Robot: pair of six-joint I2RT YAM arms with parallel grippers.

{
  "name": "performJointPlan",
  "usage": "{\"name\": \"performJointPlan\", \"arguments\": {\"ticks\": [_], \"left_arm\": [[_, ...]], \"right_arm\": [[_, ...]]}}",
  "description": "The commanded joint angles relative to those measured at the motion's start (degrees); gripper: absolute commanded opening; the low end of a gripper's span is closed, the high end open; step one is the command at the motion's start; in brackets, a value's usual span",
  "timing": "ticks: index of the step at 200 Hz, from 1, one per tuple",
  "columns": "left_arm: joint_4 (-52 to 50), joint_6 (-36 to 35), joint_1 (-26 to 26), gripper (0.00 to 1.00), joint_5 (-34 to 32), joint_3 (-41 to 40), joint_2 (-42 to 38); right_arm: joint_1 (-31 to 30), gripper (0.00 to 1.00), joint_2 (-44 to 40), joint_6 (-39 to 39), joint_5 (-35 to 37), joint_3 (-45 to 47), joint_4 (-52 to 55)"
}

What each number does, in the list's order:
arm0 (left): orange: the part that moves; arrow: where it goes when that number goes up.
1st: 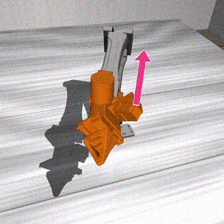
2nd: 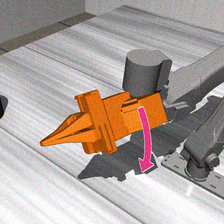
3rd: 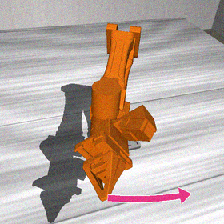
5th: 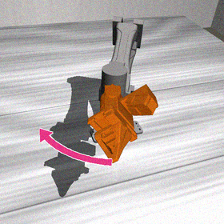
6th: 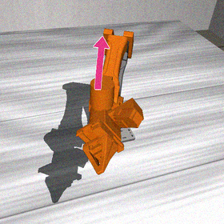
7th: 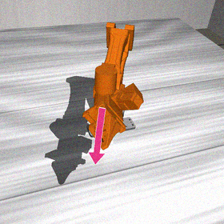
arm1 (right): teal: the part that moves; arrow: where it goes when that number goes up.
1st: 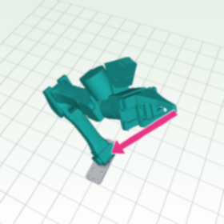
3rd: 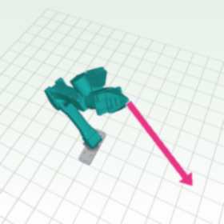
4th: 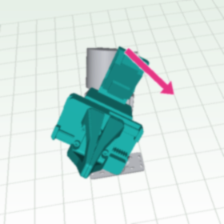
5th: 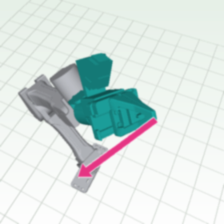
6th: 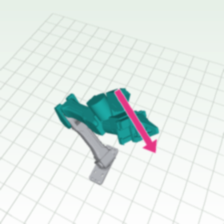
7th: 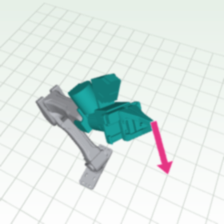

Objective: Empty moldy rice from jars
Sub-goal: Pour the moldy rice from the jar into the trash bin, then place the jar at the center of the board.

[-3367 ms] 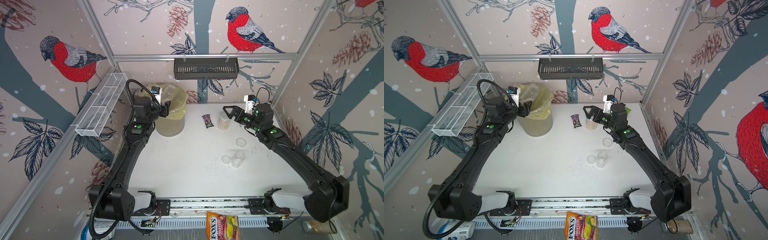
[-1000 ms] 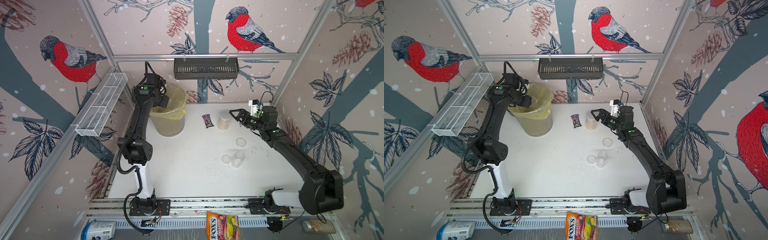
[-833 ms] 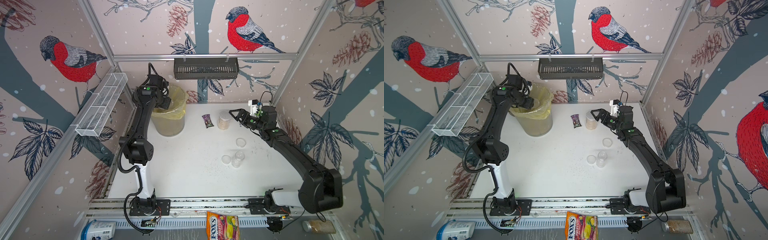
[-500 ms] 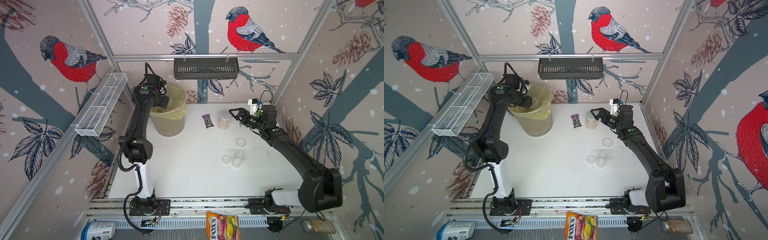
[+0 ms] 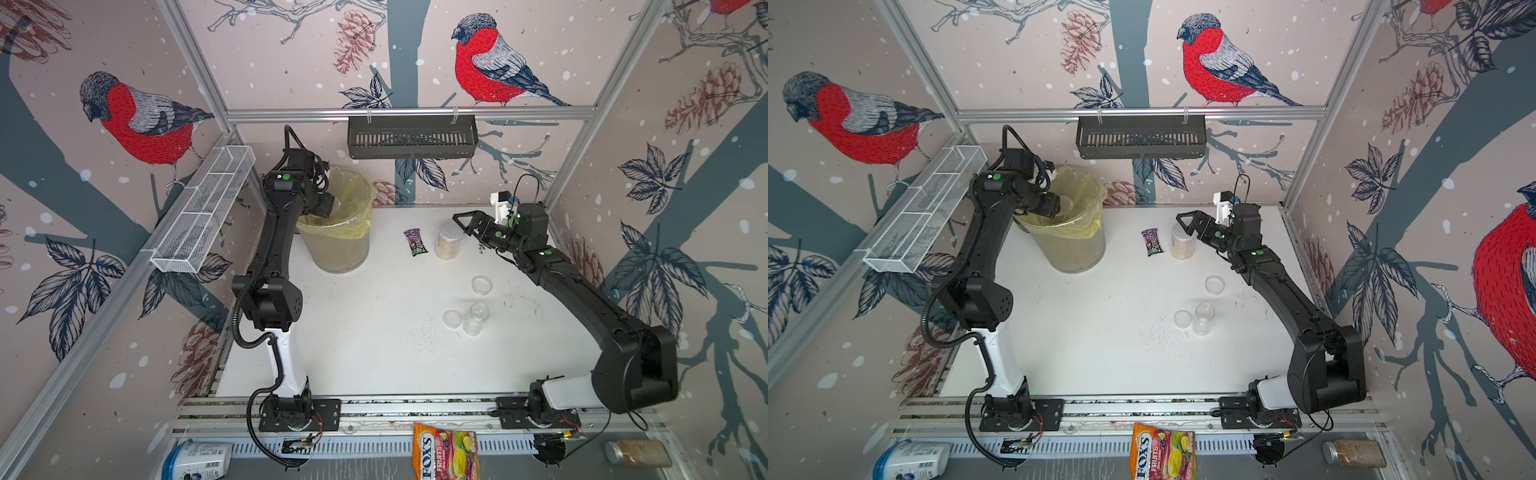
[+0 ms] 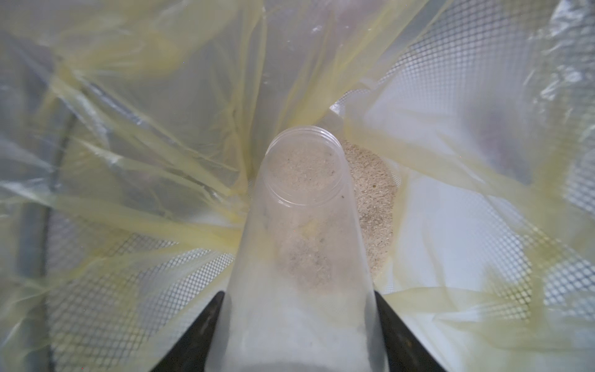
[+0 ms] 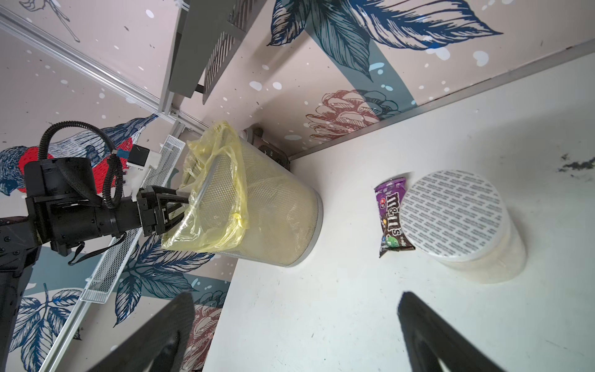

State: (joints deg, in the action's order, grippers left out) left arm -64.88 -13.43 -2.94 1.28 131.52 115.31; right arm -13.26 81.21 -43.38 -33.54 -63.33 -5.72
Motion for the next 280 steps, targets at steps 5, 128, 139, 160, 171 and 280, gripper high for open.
{"name": "performJointPlan", "arguments": {"ticks": [5, 128, 139, 160, 171, 280], "left_arm": [[1.3, 0.7, 0.4, 0.11, 2.1, -2.0, -2.1], [6.2, 3.3, 1.6, 0.07, 11.2, -5.3, -7.4], [8.5, 3.8, 1.7, 0.07, 12.3, -7.6, -9.5], [14.3, 4.5, 1.8, 0.07, 14.4, -12.7, -14.2], [18.6, 4.5, 1.8, 0.08, 14.8, -16.7, -17.4], [49.1, 9.5, 2.0, 0.09, 26.6, -47.8, -43.3]], "right_arm": [[-0.4, 1.0, 0.1, 1.2, 0.5, -0.7, 0.1], [-2.3, 1.0, 0.7, 2.3, 0.2, -2.4, 1.0], [-3.0, 1.0, 0.9, 3.8, 0.8, -3.8, 2.7], [-4.5, 1.0, 2.0, 9.4, 2.0, -8.3, 8.8], [-4.9, 1.0, 2.4, 11.0, 2.0, -9.8, 10.4], [-9.6, 1.0, 3.4, 15.2, -7.6, -17.1, 7.7]]}}
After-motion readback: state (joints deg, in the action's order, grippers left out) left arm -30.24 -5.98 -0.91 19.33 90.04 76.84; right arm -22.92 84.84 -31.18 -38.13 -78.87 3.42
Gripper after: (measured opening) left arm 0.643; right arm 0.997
